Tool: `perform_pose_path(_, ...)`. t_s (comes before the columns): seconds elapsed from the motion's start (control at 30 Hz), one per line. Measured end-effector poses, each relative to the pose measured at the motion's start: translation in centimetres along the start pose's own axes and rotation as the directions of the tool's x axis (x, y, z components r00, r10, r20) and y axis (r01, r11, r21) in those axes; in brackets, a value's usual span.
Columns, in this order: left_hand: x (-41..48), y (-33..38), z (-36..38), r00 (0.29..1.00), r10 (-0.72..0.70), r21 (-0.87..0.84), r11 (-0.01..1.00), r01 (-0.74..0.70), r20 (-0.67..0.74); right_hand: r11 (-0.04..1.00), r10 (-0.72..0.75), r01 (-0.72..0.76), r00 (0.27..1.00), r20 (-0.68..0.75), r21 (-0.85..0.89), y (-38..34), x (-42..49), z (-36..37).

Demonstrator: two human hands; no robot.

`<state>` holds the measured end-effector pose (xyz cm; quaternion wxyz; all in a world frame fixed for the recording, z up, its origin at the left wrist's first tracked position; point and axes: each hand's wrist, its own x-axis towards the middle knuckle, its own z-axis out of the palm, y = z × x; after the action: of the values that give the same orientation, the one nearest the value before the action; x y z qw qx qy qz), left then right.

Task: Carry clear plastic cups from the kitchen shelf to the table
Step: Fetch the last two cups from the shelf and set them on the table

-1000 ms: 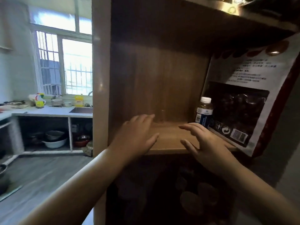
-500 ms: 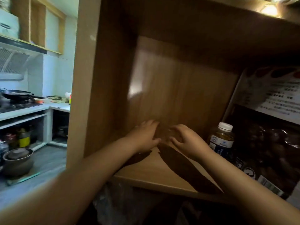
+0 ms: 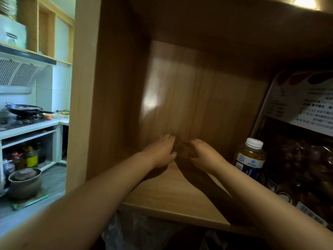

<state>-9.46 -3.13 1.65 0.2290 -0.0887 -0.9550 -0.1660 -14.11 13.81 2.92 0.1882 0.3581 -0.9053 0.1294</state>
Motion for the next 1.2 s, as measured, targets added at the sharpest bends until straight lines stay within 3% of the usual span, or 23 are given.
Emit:
perform_pose_path(0.23, 0.7, 0.3, 0.2, 0.999, 0.002, -0.104, 0.995, -0.007, -0.044, 0.998, -0.023, 0.023, 1.0, 0.0, -0.06, 0.7, 0.3, 0.4)
perform_pose_path(0.37, 0.9, 0.6, 0.5, 0.993, -0.088, -0.219, 0.973, 0.07, -0.075, 0.992, -0.087, 0.084, 0.996, -0.028, -0.095, 1.0, 0.2, 0.2)
perform_pose_path(0.57, 0.6, 0.7, 0.2, 0.992, -0.083, -0.198, 0.978, 0.063, -0.094, 0.987, -0.109, 0.102, 0.993, -0.048, -0.128, 1.3, -0.6, -0.5)
perform_pose_path(0.77, -1.5, 1.6, -1.0, 0.993, -0.047, -0.228, 0.974, 0.022, -0.108, 0.987, -0.127, 0.12, 0.99, -0.061, -0.104, -0.1, -2.9, -2.5)
perform_pose_path(0.93, -4.5, 3.5, -3.3, 0.979, 0.03, -0.26, 0.962, -0.083, -0.201, 0.989, -0.145, 0.141, 0.975, -0.167, -0.039, -2.2, -6.8, -5.2)
perform_pose_path(1.2, -11.2, 3.7, -8.1, 0.984, 0.07, -0.374, 0.918, -0.129, -0.167, 0.988, -0.129, 0.145, 0.969, -0.211, 0.059, -7.1, -13.4, -8.6)
